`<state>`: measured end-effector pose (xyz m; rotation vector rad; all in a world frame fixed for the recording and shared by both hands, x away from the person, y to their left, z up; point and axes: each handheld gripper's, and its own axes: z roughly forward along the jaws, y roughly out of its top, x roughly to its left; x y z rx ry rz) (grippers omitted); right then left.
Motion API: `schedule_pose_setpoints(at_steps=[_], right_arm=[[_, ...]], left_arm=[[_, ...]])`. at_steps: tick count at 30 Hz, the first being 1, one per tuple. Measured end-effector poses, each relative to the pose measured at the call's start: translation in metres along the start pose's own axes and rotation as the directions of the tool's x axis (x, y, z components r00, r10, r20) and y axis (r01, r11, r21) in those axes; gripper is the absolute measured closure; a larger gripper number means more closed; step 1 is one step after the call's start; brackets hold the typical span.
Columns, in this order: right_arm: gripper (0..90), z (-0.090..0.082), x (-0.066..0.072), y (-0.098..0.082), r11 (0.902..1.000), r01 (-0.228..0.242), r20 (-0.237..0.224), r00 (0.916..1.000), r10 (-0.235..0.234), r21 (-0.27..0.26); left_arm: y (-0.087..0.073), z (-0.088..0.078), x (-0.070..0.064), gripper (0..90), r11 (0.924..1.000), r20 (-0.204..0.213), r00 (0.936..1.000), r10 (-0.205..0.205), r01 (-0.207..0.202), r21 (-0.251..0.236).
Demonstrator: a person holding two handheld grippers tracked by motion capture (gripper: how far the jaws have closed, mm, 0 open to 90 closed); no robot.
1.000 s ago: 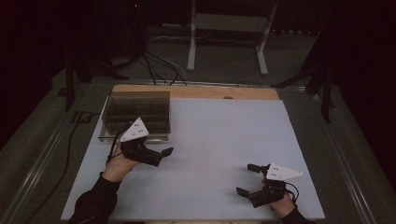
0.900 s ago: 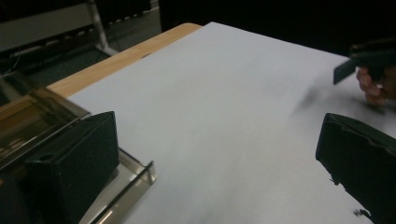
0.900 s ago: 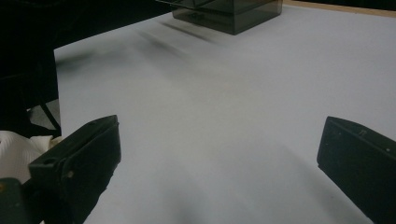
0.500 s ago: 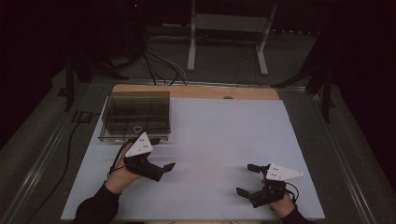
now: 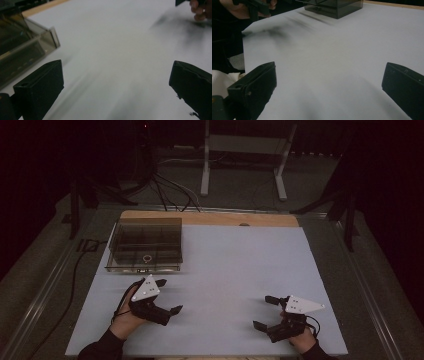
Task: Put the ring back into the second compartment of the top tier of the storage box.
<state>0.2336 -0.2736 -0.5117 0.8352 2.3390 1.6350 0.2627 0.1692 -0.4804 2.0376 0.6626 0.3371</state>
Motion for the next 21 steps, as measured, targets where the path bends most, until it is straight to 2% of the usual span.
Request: schedule_pose_setpoints(at_steps=[3, 5, 8, 10, 15, 21], right_arm=[[0.0, 0.0, 0.0, 0.0, 1.0, 0.0, 0.0, 1.0, -0.001, 0.001], [0.0, 0.0, 0.0, 0.0, 1.0, 0.0, 0.0, 1.0, 0.0, 0.001], [0.0, 0.0, 0.0, 0.0, 1.0, 0.001, -0.001, 1.0, -0.001, 0.0], [0.0, 0.0, 0.0, 0.0, 1.0, -0.001, 0.0, 1.0, 0.001, 0.001], [0.0, 0.0, 0.0, 0.0, 1.0, 0.001, -0.001, 1.0, -0.001, 0.0], [0.0, 0.001, -0.001, 0.0, 1.0, 0.0, -0.005, 1.0, 0.0, 0.002]], left_arm=[[-0.008, -0.008, 0.004, 0.7, 0.9997, -0.004, 0.9997, -0.023, 0.023, 0.006], [-0.014, -0.014, 0.006, 0.7, 0.9988, -0.03, 0.9983, -0.049, 0.049, -0.004], [-0.019, -0.019, 0.007, 0.7, 0.9983, -0.041, 0.9975, -0.058, 0.058, 0.005], [-0.028, -0.025, 0.008, 0.7, 0.997, -0.044, 0.996, -0.078, 0.078, 0.003], [-0.039, -0.03, 0.009, 0.7, 0.9944, -0.066, 0.9931, -0.098, 0.1, 0.035], [-0.044, -0.03, 0.008, 0.7, 0.9926, -0.06, 0.9924, -0.108, 0.111, 0.049]])
